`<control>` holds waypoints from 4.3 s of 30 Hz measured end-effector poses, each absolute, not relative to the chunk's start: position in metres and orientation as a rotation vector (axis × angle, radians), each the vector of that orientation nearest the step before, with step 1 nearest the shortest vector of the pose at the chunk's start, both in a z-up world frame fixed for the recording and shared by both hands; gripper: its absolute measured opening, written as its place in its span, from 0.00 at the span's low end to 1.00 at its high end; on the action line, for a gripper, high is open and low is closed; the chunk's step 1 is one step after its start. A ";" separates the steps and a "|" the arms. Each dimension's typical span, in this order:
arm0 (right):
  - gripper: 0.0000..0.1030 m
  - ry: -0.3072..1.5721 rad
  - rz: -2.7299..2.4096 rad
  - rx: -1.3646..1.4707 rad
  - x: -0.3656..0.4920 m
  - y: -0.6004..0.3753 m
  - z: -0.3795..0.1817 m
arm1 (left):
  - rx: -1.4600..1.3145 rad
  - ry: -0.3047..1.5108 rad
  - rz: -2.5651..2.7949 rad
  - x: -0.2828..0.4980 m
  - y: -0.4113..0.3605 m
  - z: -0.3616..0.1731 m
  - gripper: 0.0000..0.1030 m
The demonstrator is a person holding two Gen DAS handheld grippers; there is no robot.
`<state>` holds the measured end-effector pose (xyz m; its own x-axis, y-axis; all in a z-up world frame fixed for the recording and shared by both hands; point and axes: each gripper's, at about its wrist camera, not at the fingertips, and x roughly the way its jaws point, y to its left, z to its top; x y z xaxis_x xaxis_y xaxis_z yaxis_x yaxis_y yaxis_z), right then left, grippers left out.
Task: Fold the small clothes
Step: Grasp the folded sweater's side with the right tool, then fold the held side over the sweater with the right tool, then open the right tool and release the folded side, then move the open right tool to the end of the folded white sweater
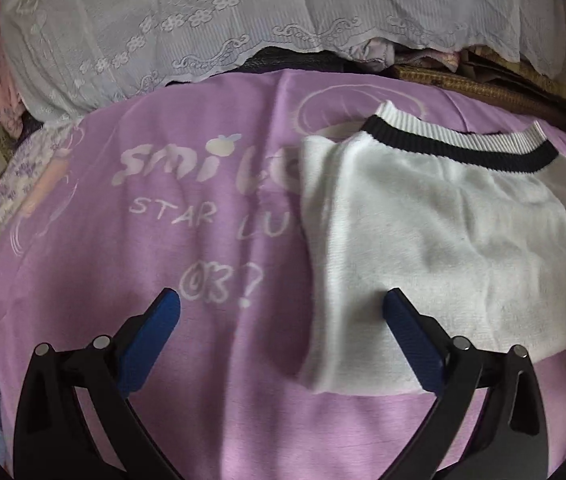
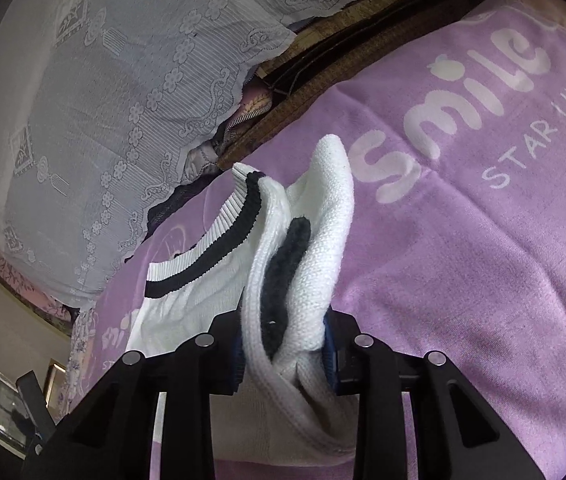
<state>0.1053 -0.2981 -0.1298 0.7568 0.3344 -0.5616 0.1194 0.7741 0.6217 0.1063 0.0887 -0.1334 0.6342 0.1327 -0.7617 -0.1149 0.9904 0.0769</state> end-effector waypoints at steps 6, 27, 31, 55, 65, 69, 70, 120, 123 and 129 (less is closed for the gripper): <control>0.30 0.736 0.104 0.598 0.111 -0.273 -0.104 | -0.252 0.888 0.189 0.117 0.152 -0.136 0.96; 0.29 0.724 0.146 0.535 0.138 -0.170 -0.039 | -0.333 0.892 0.214 0.125 0.179 -0.131 0.96; 0.29 0.740 0.193 0.488 0.145 -0.130 -0.034 | -0.357 0.889 0.214 0.125 0.184 -0.130 0.96; 0.34 0.849 0.228 0.283 0.159 -0.003 -0.086 | -0.404 0.891 0.236 0.129 0.201 -0.129 0.95; 0.54 0.738 0.492 0.326 0.120 -0.046 -0.045 | -0.420 0.898 0.246 0.126 0.207 -0.126 0.96; 0.13 0.639 0.313 0.157 0.099 -0.079 -0.036 | -0.431 0.861 0.203 0.117 0.201 -0.105 0.96; 0.09 0.650 0.293 0.143 0.099 -0.086 -0.041 | -0.428 0.841 0.180 0.114 0.197 -0.098 0.96; 0.38 0.697 0.332 0.031 0.096 -0.085 -0.105 | -0.188 0.902 0.069 0.121 0.119 -0.124 0.96; 0.41 0.679 0.334 0.008 0.087 -0.085 -0.112 | -0.129 0.897 0.079 0.119 0.113 -0.126 0.96; 0.49 0.673 0.354 0.006 0.086 -0.083 -0.113 | -0.032 0.854 0.115 0.112 0.104 -0.123 0.96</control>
<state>0.0863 -0.0828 -0.1127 0.7245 0.3227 -0.6091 -0.3188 0.9403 0.1189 0.1124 0.1042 -0.1233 0.6508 0.0885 -0.7540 -0.1141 0.9933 0.0182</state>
